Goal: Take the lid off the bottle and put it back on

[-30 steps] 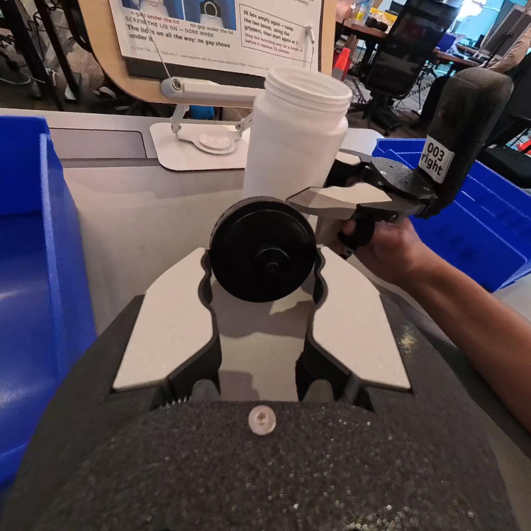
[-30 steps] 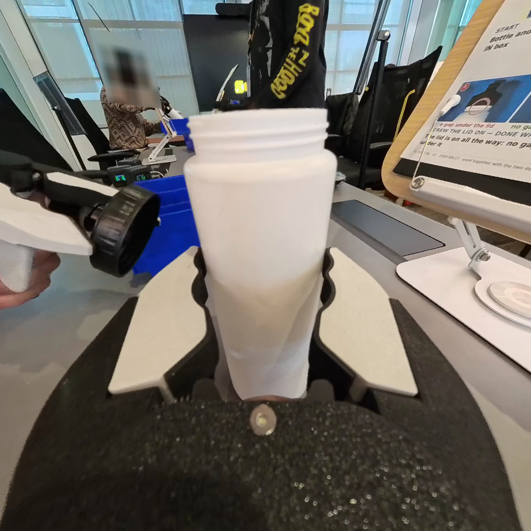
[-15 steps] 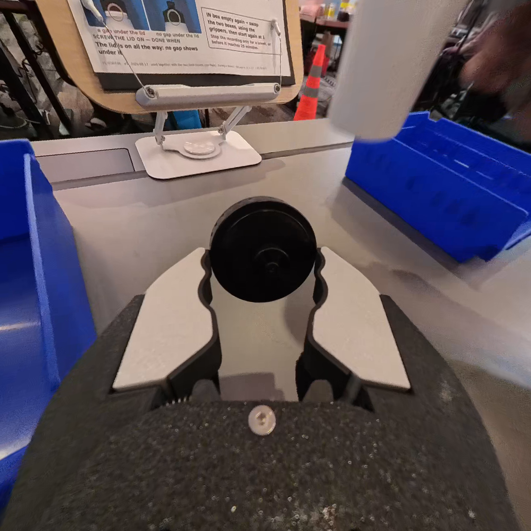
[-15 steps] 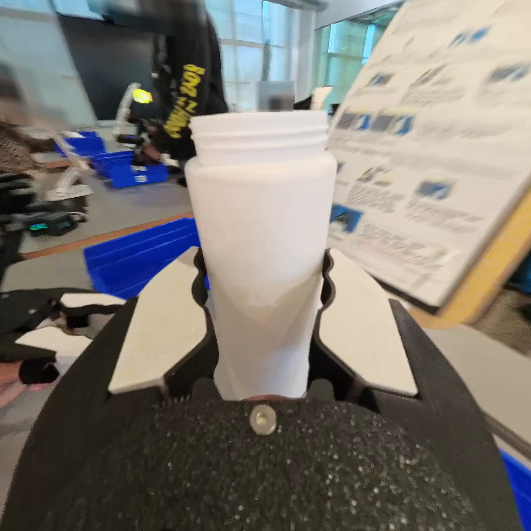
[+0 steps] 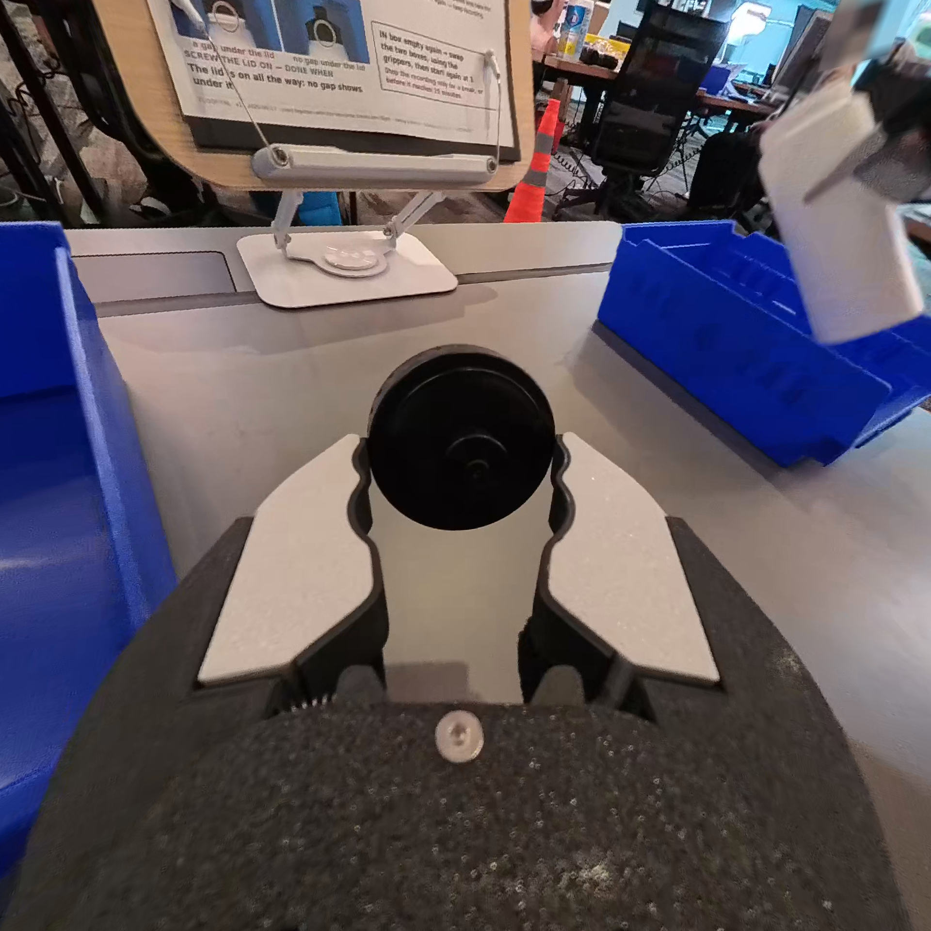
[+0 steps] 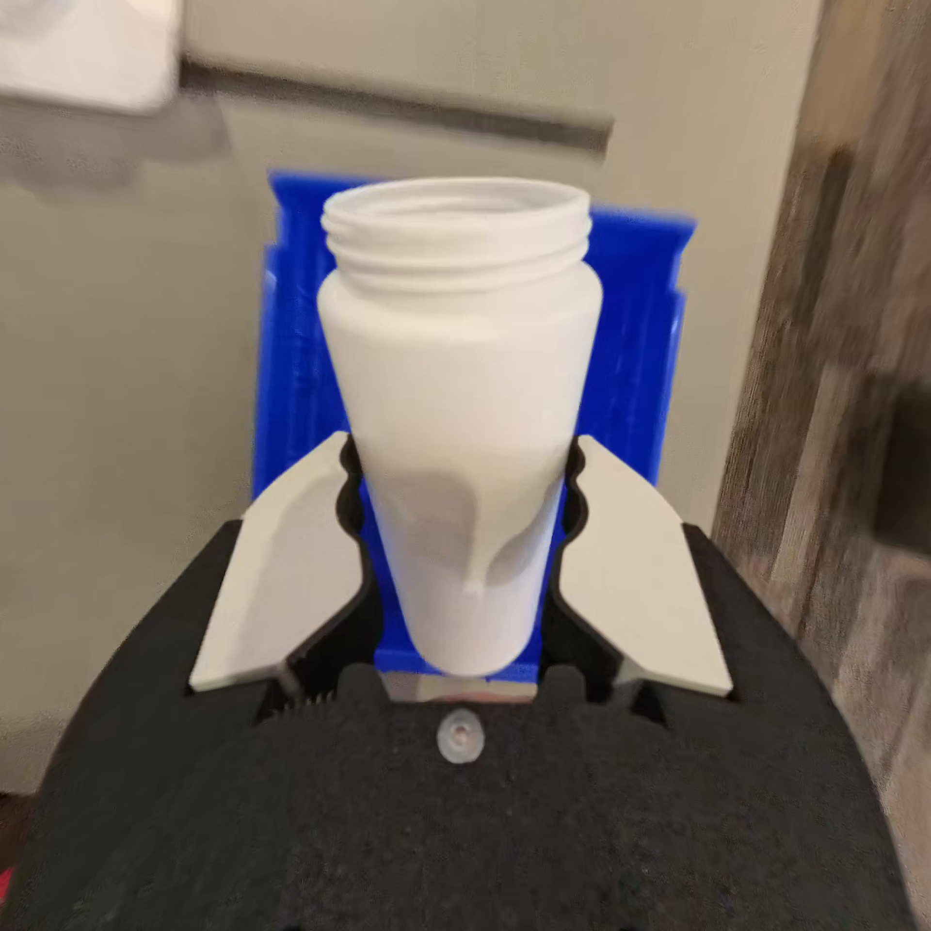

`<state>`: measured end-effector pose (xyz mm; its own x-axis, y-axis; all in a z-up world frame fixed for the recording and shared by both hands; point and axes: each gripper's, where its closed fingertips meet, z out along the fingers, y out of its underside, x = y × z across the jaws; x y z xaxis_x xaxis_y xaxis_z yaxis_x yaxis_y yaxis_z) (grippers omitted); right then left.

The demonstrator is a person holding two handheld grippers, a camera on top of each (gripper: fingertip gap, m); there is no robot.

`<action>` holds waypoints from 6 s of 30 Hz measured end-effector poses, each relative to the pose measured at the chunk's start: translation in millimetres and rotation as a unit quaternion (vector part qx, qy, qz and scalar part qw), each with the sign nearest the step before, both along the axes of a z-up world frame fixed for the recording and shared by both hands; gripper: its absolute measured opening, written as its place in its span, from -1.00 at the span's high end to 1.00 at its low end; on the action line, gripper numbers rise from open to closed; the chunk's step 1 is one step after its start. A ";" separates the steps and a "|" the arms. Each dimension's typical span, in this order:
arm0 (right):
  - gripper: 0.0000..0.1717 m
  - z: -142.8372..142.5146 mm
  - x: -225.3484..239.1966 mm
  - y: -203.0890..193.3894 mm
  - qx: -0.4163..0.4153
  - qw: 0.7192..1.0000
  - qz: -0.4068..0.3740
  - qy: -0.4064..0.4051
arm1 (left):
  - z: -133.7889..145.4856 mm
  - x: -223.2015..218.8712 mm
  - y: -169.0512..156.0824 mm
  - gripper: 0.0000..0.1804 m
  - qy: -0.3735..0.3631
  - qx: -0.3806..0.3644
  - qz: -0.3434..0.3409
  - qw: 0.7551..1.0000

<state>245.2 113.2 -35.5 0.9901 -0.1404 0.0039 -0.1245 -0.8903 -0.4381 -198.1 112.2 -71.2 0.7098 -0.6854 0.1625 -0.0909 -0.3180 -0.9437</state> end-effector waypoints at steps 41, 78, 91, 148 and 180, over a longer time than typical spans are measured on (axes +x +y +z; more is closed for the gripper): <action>0.02 -18.8 -329.4 -38.2 0.306 0.705 0.630 0.112 | -18.8 79.8 -42.0 0.24 0.292 -0.070 -0.385 0.872; 0.24 -25.3 -32.1 25.3 0.310 0.934 0.138 -0.111 | -17.8 23.3 -121.6 0.22 -0.163 -0.176 -0.312 0.919; 0.23 -127.3 -27.0 51.0 0.128 0.989 0.033 -0.065 | -10.9 9.1 -121.3 0.23 -0.143 -0.151 -0.312 0.927; 0.19 -93.0 -73.3 -188.7 0.374 0.927 -0.026 -0.024 | -46.4 -72.8 -103.3 0.24 0.037 -0.068 0.040 0.996; 0.90 -83.7 -59.3 -213.4 0.380 0.910 -0.163 -0.016 | -56.8 215.7 -116.8 0.96 0.109 -0.093 -0.004 0.990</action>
